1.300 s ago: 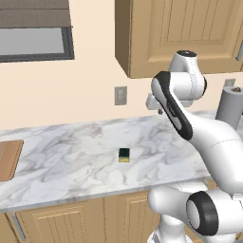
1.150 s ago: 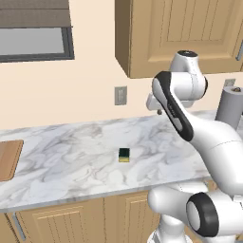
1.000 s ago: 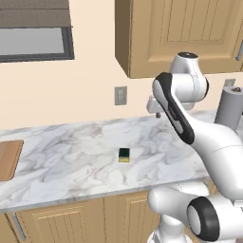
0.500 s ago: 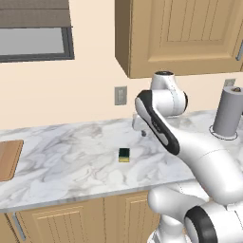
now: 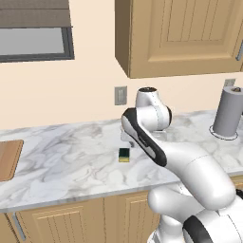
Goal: Pick up the sponge from the counter and clean the cutting board by briefly scrubbing or pressing down on the cutting board. Once finished, release the sponge.
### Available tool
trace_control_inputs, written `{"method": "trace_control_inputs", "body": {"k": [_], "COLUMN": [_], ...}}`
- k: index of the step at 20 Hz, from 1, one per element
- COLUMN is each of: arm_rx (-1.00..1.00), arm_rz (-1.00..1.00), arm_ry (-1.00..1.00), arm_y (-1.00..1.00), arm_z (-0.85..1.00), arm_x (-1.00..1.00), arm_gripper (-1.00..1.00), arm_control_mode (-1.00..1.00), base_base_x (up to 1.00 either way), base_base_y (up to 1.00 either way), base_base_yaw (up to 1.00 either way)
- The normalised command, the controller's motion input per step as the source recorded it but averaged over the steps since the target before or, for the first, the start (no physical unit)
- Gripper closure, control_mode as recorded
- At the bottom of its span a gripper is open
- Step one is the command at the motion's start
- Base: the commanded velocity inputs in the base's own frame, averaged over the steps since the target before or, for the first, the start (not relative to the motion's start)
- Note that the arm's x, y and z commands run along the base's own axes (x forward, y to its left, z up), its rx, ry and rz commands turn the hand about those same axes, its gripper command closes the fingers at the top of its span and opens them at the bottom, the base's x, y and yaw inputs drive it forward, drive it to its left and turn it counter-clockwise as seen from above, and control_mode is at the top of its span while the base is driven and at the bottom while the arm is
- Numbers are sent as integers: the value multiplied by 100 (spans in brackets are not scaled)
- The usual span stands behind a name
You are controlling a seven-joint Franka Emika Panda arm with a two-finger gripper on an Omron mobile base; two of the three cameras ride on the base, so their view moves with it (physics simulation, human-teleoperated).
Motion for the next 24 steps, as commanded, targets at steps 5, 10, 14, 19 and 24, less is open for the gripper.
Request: {"method": "trace_control_inputs", "body": {"k": [5, 10, 14, 19, 24], "arm_rx": [0, 0, 0, 0, 0], "arm_rz": [-14, -3, 0, 0, 0], "arm_ry": [0, 0, 0, 0, 0], "arm_y": [1, 0, 9, 11, 11], "arm_z": [-34, -27, -28, -26, -22], "arm_x": [10, 33, 38, 35, 27], "arm_gripper": [-100, -100, -100, -100, -100], "arm_control_mode": [-100, -100, -100, -100, -100], "base_base_x": [0, 0, 0, 0, 0], "base_base_y": [0, 0, 0, 0, 0], "base_base_yaw": [0, 0, 0, 0, 0]}}
